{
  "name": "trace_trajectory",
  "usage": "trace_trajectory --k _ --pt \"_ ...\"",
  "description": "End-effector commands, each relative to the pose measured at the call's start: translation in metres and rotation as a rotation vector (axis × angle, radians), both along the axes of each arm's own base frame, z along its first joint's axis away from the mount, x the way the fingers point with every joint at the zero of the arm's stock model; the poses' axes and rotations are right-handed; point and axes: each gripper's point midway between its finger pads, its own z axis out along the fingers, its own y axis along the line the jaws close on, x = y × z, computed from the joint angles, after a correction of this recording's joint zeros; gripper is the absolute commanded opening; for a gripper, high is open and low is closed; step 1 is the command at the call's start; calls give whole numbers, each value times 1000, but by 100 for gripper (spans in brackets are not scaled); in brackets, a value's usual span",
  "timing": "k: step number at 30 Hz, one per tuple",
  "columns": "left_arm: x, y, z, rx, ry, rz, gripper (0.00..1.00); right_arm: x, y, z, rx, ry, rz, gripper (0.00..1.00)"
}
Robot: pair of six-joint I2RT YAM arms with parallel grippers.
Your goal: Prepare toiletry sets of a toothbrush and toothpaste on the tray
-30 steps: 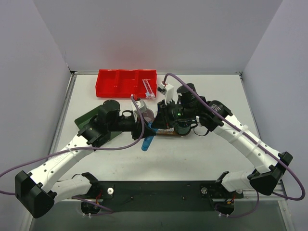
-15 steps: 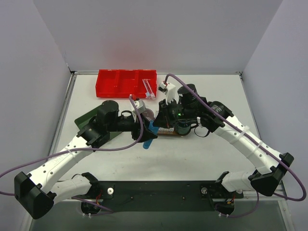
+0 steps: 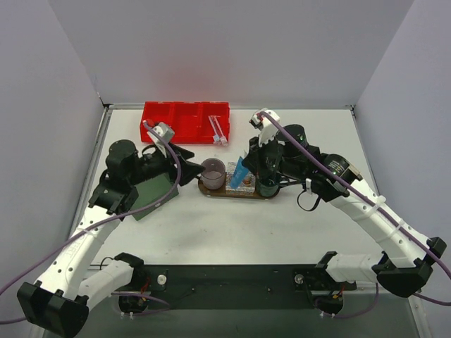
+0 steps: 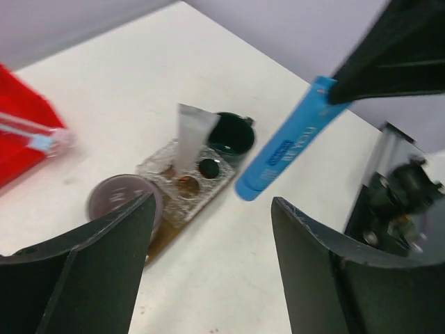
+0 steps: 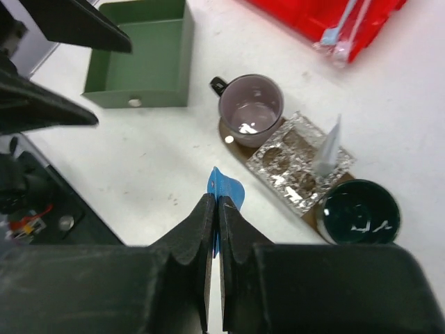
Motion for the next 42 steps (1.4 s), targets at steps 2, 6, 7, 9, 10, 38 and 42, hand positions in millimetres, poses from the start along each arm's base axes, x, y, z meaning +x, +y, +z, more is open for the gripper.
trace_trajectory --k 2,6,7,9,10,38,42 --pt "62 65 -8 46 3 441 78 32 -20 34 -51 -184 -183 0" --pt "77 101 -35 156 62 651 78 44 -18 25 -88 -195 -241 0" --pt "78 101 -35 156 58 649 78 49 -15 25 -75 -201 -250 0" --pt "75 96 -36 150 54 619 78 54 -10 22 -56 -205 -262 0" --pt "75 95 -34 144 47 613 78 57 -6 22 -43 -215 -265 0" --pt "77 91 -44 156 69 592 78 99 17 -40 -172 -205 -326 0" --pt "77 91 -44 155 69 589 78 101 16 -45 -182 -202 -333 0"
